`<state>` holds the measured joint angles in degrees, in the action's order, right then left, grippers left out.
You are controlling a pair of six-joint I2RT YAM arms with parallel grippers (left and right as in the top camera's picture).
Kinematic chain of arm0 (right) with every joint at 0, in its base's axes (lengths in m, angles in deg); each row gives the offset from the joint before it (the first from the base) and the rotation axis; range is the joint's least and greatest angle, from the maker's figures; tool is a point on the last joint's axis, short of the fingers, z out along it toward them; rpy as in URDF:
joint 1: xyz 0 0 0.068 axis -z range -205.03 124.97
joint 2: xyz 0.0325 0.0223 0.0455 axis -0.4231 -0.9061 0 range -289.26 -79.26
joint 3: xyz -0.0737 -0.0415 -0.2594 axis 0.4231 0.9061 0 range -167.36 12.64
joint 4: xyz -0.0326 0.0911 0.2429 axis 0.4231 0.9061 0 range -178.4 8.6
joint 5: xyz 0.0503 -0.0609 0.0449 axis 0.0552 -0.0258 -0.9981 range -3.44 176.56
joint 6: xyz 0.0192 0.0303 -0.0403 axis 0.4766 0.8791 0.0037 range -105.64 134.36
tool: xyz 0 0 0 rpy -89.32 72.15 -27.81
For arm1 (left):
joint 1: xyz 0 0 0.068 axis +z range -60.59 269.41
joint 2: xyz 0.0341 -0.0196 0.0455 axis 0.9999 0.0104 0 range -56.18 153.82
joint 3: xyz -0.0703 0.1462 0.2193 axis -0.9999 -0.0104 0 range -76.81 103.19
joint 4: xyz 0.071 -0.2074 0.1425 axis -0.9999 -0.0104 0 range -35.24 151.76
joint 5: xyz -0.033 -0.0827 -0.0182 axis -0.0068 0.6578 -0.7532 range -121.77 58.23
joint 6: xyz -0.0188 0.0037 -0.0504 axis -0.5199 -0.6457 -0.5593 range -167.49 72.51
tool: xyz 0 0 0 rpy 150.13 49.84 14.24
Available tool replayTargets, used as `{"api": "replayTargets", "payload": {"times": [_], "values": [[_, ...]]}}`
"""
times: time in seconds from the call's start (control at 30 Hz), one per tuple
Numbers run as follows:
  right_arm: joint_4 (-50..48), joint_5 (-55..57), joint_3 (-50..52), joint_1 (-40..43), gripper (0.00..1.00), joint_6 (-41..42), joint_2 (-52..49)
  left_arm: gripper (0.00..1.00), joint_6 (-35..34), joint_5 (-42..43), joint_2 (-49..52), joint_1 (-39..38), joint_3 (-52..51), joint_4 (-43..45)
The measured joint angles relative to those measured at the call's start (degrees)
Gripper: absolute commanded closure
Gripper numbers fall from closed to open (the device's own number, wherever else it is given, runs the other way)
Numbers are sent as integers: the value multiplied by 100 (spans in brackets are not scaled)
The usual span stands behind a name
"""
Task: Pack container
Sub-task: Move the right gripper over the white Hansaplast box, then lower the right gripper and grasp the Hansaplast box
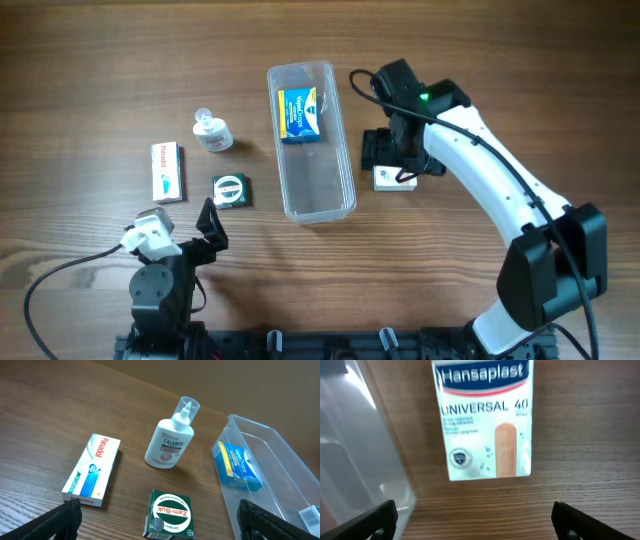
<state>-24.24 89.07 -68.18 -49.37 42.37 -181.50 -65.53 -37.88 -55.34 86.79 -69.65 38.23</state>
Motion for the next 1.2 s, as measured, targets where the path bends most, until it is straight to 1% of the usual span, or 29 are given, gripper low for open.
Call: {"api": "replayTargets", "payload": {"times": [0.2, 0.47, 0.83, 1.0, 1.2], "values": [[-553, -267, 439, 254, 0, -461, 4, 0, 0, 0, 0, 0, 0, 0], [-990, -402, 459, 704, 0, -1158, 4, 0, 0, 0, 0, 0, 0, 0], [-1158, -448, 459, 741, 0, -1609, -76, 0, 0, 0, 0, 0, 0, 0], [-1213, -466, 461, 741, 0, -1644, -415, 0, 0, 0, 0, 0, 0, 0], [-1314, -533, 461, 741, 0, -1663, -540, 0, 0, 0, 0, 0, 0, 0]]}}
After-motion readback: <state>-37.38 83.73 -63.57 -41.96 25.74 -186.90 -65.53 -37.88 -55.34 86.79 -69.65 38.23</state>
